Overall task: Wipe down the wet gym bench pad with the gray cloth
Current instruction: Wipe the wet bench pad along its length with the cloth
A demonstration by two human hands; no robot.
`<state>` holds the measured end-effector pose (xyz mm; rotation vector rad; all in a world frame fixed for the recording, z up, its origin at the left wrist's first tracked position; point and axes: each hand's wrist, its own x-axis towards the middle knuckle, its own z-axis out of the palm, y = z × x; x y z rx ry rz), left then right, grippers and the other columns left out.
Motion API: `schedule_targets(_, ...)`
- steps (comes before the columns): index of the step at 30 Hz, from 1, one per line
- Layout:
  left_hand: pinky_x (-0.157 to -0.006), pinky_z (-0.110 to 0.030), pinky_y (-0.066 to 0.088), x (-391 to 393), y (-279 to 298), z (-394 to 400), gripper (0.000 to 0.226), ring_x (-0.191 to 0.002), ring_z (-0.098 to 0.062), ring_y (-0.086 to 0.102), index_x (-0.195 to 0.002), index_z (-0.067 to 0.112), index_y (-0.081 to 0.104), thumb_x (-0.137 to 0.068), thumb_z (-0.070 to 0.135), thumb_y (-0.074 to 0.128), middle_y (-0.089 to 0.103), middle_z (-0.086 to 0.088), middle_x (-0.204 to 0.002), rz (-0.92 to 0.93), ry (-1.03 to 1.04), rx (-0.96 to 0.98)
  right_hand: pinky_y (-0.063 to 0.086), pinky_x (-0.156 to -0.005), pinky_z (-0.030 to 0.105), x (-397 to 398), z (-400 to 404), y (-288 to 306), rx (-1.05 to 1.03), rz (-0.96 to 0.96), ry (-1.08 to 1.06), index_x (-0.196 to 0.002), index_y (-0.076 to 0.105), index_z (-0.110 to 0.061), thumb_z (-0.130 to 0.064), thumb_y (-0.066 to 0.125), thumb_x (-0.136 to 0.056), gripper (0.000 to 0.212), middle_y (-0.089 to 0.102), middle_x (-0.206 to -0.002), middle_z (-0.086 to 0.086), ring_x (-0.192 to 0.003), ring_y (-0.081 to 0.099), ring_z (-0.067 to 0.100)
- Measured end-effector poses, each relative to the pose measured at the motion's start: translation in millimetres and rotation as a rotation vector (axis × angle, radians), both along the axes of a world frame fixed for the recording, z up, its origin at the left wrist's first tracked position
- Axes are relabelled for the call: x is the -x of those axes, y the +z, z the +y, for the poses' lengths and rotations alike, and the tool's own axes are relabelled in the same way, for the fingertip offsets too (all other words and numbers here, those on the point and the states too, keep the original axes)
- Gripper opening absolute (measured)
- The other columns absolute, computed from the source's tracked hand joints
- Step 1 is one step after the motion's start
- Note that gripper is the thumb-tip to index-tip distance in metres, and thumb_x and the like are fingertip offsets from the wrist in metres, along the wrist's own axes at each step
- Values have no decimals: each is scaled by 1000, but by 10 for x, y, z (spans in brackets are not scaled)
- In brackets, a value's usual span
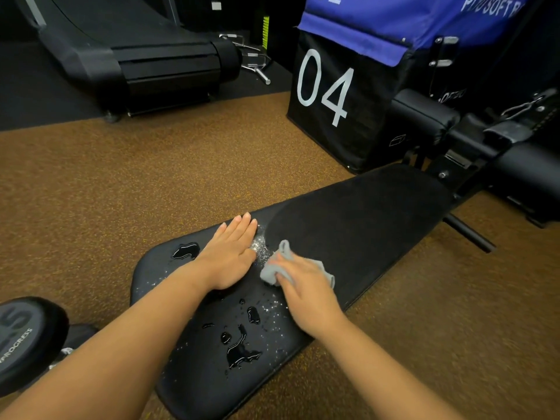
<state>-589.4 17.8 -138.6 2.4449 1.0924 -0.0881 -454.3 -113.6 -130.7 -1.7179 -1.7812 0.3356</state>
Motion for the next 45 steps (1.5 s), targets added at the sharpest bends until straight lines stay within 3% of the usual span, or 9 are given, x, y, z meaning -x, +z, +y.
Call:
schedule_targets(5,-117,-31,-13,1,22,13,59,-146,-12,-18,-153,19,-5,-101,24,22,-17,1,-160,8,4,15,37,-93,20,71,-190,164,215,211,81,-87,64,-25,-16,44,-97,24,62,-93,-8,-90,53,6)
schedule_targets(8,-118,-30,-11,-4,110,7,57,-147,-11,-16,-153,19,-3,-102,24,21,-15,1,-160,-13,4,81,38,-72,27,-209,-151,231,158,245,-254,-80,54,-33,-25,42,-97,22,52,-65,-11,-70,48,10)
schedule_targets(11,-118,-29,-9,69,192,-18,57,-148,-11,-13,-153,19,0,-102,29,23,-13,1,-161,-37,27,85,35,-72,29,-594,-142,122,159,169,-466,-85,58,-35,-22,39,-98,26,57,-85,-4,-80,54,18)
schedule_targets(18,-119,-33,-10,487,95,-429,65,-147,-16,-18,-152,16,-7,-100,45,20,-18,-3,-160,24,242,-72,43,-92,32,-197,-299,-140,4,1,-370,-96,65,-2,0,49,-93,17,65,-102,12,-95,58,18)
schedule_targets(21,-119,-32,-12,525,25,-514,67,-147,-15,-19,-152,17,-10,-99,49,16,-20,-2,-160,10,269,-110,28,-106,19,56,-400,-156,55,25,-274,-121,63,-14,-14,48,-93,32,57,-129,-4,-125,48,10)
schedule_targets(25,-118,-30,-14,513,-25,-532,66,-145,-12,-21,-152,18,-10,-99,50,13,-20,0,-159,-42,287,-113,29,-82,-3,74,-345,109,151,191,-170,-98,66,-35,-15,47,-97,28,63,-102,-18,-93,51,-6)
schedule_targets(28,-117,-29,-16,536,-4,-491,64,-142,-8,-25,-151,19,-11,-100,46,16,-23,4,-158,-63,271,-24,39,-68,12,-270,48,239,87,290,-381,-76,56,-41,-19,43,-98,34,58,-74,-11,-71,53,5)
schedule_targets(33,-115,-28,-18,555,16,-478,64,-138,-4,-29,-151,20,-14,-101,45,16,-26,6,-156,-62,265,6,38,-72,36,-562,732,6,134,72,-529,-83,58,-22,-17,34,-99,29,54,-92,3,-85,54,23)
schedule_targets(45,-114,-21,-15,592,136,-429,61,-140,1,-20,-151,21,-10,-103,34,23,-18,8,-159,-218,293,148,38,-78,35,369,1000,-68,81,-86,-102,-85,57,-26,-14,38,-95,24,54,-109,6,-104,55,26)
